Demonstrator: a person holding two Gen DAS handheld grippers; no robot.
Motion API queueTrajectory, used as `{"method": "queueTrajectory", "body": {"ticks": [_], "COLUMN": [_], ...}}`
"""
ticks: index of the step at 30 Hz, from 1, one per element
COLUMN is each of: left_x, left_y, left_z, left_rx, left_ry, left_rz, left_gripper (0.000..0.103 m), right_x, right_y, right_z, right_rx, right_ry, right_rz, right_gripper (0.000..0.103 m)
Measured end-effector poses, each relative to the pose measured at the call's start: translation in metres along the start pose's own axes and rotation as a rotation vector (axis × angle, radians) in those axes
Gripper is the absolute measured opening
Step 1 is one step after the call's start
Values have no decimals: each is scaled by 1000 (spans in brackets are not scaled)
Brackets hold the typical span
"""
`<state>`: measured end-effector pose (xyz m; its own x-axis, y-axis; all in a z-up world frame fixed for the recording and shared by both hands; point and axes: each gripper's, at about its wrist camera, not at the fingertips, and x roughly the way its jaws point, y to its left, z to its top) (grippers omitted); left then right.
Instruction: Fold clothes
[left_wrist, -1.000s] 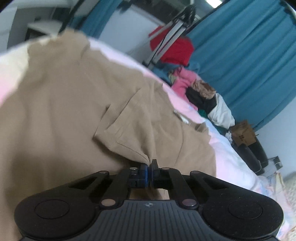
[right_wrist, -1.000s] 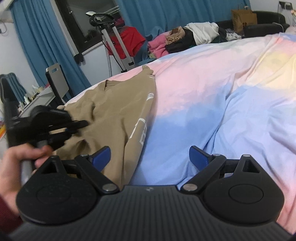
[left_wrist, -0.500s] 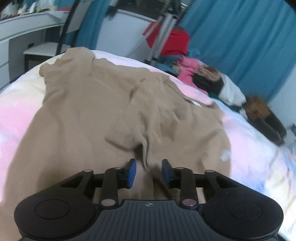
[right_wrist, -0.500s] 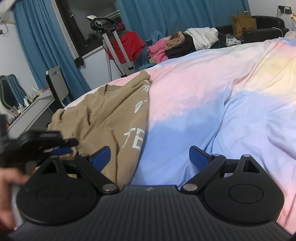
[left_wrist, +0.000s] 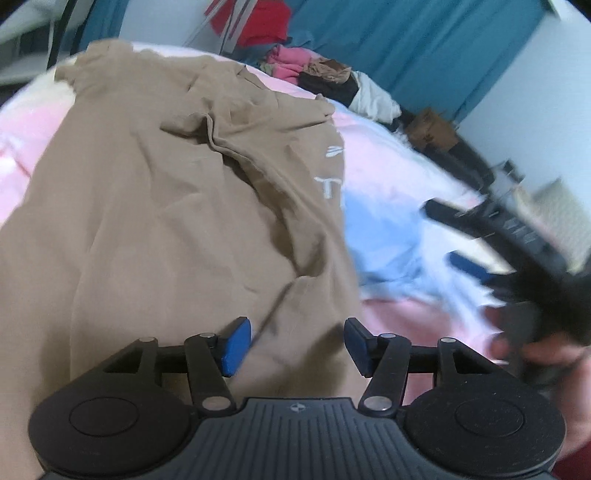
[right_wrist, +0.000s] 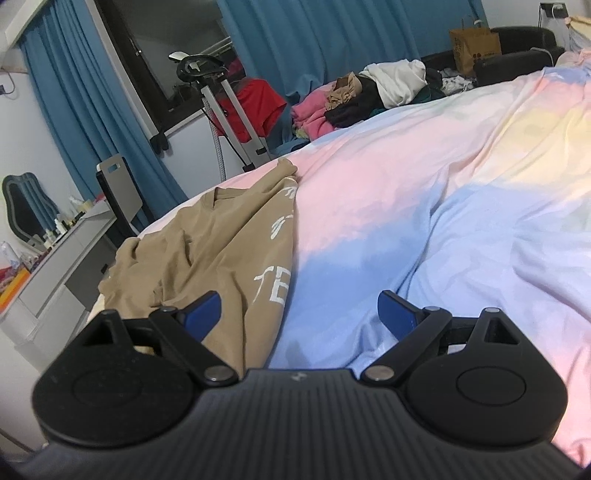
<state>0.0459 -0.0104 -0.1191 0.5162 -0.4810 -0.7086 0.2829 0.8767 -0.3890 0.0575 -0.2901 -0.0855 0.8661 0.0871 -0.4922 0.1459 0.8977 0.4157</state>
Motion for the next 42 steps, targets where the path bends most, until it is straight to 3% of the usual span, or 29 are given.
{"method": "queueTrajectory", "body": {"ticks": [2, 3, 5, 9, 12, 14, 19, 20, 22, 25, 33, 42], "left_x": [11, 14, 7, -15, -15, -17, -49, -57, -75, -104, -136, -100], "left_y": [8, 13, 21, 20, 19, 15, -4, -7, -9, 0, 60, 142], "left_z": [1, 2, 2, 1, -3, -1, 10, 12, 18, 26, 44, 56], "left_rx": [-32, -61, -123, -99, -81, -51, 60, 81, 102, 125, 74, -108], "left_ry": [13, 23, 25, -21, -6, -17, -136, -158, -200, -265, -326, -254], "left_rz": [13, 7, -19, 93, 112, 135, 199, 216, 237, 238, 258, 300], "left_gripper": [36, 7, 4, 4, 6, 11, 62, 66, 86, 102, 103, 102], "right_x": [-6, -8, -13, -19, -21, -22, -35, -37, -39, -31, 67, 222], "right_y": [2, 3, 3, 5, 7, 9, 23, 28, 43, 77, 204, 356], "right_z": [-2, -4, -6, -10, -11, -10, -9, -7, 0, 15, 36, -13], "right_rx": [-16, -24, -37, -62, -74, -86, -127, -137, -180, -269, -428, -610], "right_ry": [-4, -6, -9, -13, -19, -21, -45, -45, -61, -83, -37, 93], "right_rz": [-9, -14, -27, -39, -25, -14, 56, 76, 109, 146, 287, 422], "right_gripper": [93, 93, 93, 93, 93, 93, 93, 93, 93, 93, 93, 92]}}
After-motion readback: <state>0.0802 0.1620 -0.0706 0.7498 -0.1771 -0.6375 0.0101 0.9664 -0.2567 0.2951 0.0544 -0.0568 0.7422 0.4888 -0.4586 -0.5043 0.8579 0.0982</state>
